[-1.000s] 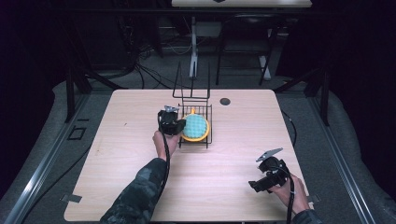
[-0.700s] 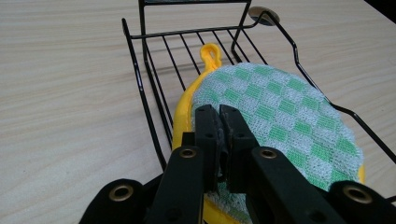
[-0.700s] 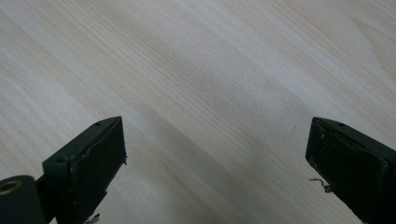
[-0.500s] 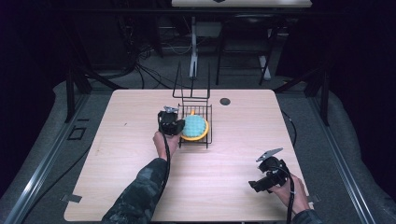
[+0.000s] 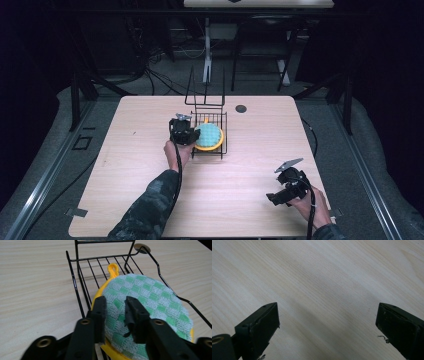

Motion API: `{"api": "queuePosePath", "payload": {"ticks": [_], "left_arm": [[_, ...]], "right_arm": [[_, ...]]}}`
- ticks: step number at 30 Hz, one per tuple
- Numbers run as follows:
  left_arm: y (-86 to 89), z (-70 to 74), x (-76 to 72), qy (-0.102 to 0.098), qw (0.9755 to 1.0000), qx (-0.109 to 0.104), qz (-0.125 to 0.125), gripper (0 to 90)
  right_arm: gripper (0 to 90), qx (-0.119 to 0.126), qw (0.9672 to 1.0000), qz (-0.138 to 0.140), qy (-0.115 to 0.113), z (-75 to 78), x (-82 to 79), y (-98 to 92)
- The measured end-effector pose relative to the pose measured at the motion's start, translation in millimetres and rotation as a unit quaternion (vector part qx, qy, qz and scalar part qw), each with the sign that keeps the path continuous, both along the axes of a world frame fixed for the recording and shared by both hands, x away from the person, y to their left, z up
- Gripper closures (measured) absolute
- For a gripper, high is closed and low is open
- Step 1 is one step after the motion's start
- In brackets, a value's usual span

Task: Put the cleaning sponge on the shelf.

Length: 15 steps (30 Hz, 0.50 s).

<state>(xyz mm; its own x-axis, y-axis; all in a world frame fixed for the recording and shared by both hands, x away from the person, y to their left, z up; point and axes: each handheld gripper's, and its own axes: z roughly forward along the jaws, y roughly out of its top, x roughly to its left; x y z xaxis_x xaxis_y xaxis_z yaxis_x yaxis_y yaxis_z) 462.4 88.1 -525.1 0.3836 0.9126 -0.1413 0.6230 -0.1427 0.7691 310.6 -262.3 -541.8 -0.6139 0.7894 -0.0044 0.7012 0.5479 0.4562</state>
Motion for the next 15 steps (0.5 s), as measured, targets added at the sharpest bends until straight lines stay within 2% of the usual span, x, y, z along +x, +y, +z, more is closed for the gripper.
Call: {"api": "queuePosePath", "payload": {"ticks": [3, 6, 12, 15], "left_arm": [[-1.0, 5.1, -3.1, -0.001, 0.9999, 0.011, -0.001, 48.8], [-1.1, 9.8, -6.6, -0.002, 0.9998, 0.017, -0.009, 38.7], [2.0, 17.0, -15.1, -0.007, 0.9995, 0.022, -0.024, 25.8], [5.3, 18.9, -22.3, -0.014, 0.9991, 0.026, -0.029, 21.0]], "right_arm": [[4.2, 0.001, 1.0, 0.002, 0.001, 0.2, -0.2, -0.2], [4.2, 0.0, 1.0, 0.001, -0.003, 0.7, -0.3, 0.6], [4.2, 0.003, 1.0, -0.001, 0.001, 0.4, 0.2, 0.5], [4.2, 0.002, 1.0, 0.002, -0.004, 0.0, 1.0, 0.9]]}}
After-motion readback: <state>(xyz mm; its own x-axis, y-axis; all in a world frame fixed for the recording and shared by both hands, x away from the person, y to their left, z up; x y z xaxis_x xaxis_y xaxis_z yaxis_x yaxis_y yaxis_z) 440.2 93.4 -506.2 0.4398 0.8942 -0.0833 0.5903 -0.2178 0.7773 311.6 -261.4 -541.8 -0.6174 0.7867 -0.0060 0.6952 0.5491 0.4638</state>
